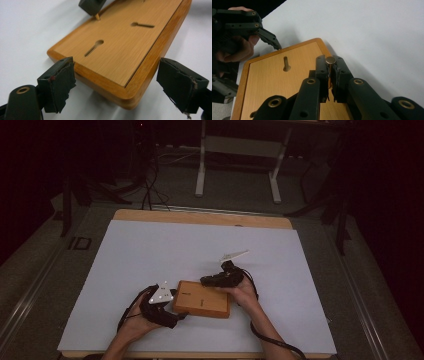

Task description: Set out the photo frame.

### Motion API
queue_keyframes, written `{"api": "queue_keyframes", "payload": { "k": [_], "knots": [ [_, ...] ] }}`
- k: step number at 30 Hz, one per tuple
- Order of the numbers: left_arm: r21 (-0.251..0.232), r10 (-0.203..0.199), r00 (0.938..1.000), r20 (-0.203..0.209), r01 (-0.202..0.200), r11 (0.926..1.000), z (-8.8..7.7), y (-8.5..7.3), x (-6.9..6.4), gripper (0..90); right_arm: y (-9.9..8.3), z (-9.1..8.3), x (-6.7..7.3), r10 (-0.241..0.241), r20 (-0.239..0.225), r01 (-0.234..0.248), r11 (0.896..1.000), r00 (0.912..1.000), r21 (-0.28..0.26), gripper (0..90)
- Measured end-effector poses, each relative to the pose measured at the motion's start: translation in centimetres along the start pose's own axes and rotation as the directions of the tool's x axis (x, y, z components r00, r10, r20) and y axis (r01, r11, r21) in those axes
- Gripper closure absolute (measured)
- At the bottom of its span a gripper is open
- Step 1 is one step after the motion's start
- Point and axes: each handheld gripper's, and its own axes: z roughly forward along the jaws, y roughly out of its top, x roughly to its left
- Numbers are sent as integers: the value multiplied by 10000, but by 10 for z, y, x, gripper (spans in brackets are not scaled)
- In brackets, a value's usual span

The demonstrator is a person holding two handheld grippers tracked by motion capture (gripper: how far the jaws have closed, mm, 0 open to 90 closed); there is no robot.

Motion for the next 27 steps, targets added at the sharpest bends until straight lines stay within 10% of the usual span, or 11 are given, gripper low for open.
{"api": "queue_keyframes", "payload": {
  "k": [11,27],
  "knots": [
    [533,470,9982,-377,-450,9976,6,0,-4,96,3,0,1,30,60,-31,9996,10000,264,846],
    [636,1419,9781,-1523,-1336,9890,11,6,-13,157,7,0,-1,246,69,-248,9989,9997,408,846]
  ]
}}
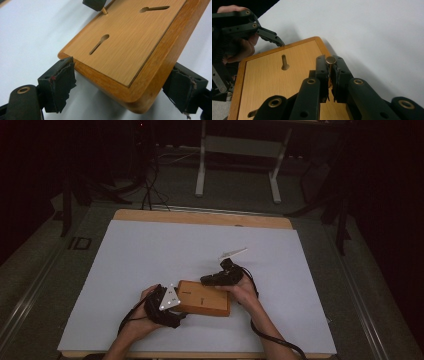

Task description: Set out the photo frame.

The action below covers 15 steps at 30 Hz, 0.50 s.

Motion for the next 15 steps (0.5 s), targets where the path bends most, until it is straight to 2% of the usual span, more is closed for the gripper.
{"api": "queue_keyframes", "payload": {
  "k": [6,9,15],
  "knots": [
    [-481,-182,9998,5,182,9987,-6,4,1,192,1,-1,6,-355,402,349,9993,9986,158,846],
    [-503,-123,9999,-9,123,9987,-6,4,-1,200,0,-2,5,-263,312,261,9996,9992,62,846],
    [-632,158,9998,-151,-167,9979,-6,7,-5,212,-1,-5,6,-229,332,220,9994,9992,281,846]
  ]
}}
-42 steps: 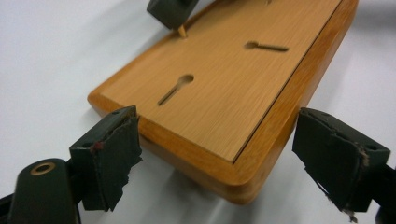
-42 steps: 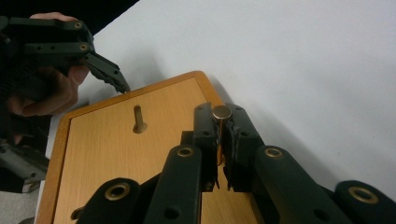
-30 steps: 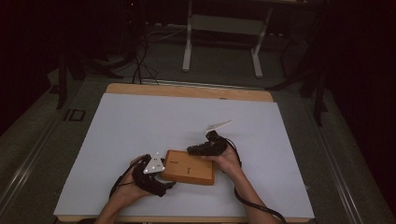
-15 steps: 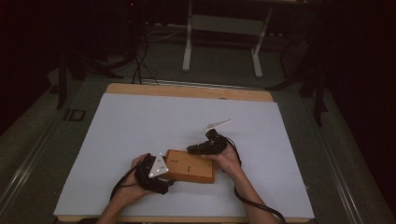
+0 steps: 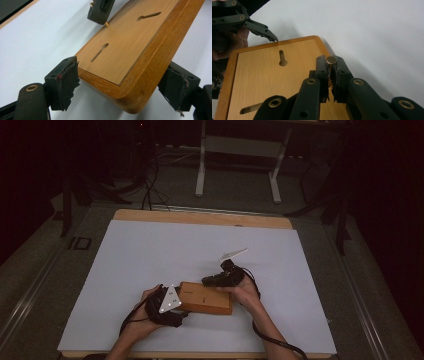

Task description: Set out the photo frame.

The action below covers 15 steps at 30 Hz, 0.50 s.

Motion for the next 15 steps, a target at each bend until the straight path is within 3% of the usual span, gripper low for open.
{"api": "queue_keyframes", "payload": {
  "k": [3,8,15],
  "knots": [
    [-85,103,9999,-21,-104,9999,0,1,-1,227,0,-1,-1,75,-85,-74,9999,9999,129,846],
    [-387,577,9976,384,-562,9977,6,7,-11,297,-1,-2,0,53,-280,-45,9996,9996,293,844],
    [-601,553,9979,337,-532,9968,6,7,-10,342,-1,-2,-1,193,-274,-184,9993,9994,330,837]
  ]
}}
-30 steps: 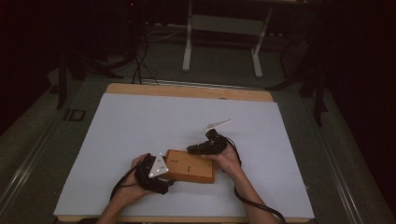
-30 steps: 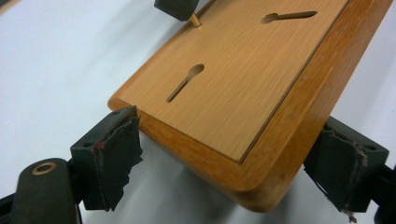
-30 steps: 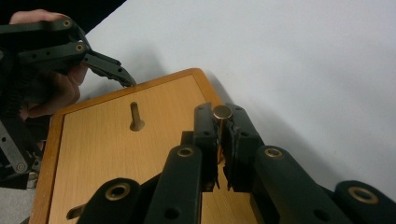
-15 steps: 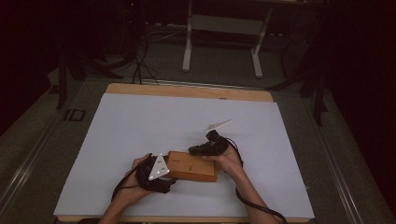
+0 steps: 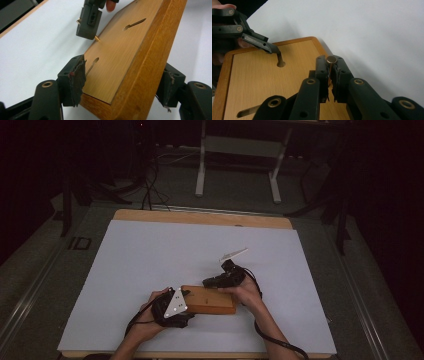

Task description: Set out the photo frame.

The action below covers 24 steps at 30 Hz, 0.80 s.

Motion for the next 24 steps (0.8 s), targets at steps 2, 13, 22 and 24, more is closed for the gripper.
{"api": "queue_keyframes", "payload": {
  "k": [2,13,22,24],
  "knots": [
    [-126,-46,10000,-77,45,9999,0,0,2,361,0,0,-1,-5,63,5,10000,10000,-5,830],
    [-624,-309,9993,-197,296,9976,1,-1,9,409,-4,0,0,-303,330,301,9995,9990,78,798],
    [-846,-415,9991,-65,408,9956,1,1,17,433,-4,-11,6,-829,919,854,9961,9923,-229,696],
    [-913,-424,9991,-51,418,9949,1,1,19,437,-5,-15,6,-796,875,831,9959,9930,-369,674]
  ]
}}
